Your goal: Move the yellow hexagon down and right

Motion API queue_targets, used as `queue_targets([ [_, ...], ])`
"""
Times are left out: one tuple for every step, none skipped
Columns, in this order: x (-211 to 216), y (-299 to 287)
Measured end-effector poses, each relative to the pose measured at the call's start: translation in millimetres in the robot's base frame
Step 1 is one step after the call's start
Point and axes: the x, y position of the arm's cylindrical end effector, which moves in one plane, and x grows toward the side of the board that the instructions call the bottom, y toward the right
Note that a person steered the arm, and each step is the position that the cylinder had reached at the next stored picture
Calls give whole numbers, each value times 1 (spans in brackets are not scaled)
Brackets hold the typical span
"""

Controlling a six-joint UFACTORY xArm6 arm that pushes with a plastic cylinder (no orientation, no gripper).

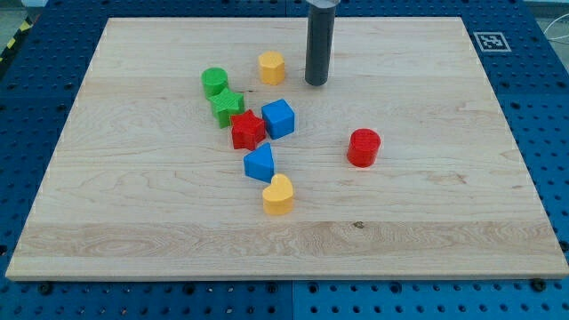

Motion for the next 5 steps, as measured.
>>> queue_targets([
  [-17,-7],
  [-30,-18],
  [-42,-31],
  [-53,-44],
  [-55,-65],
])
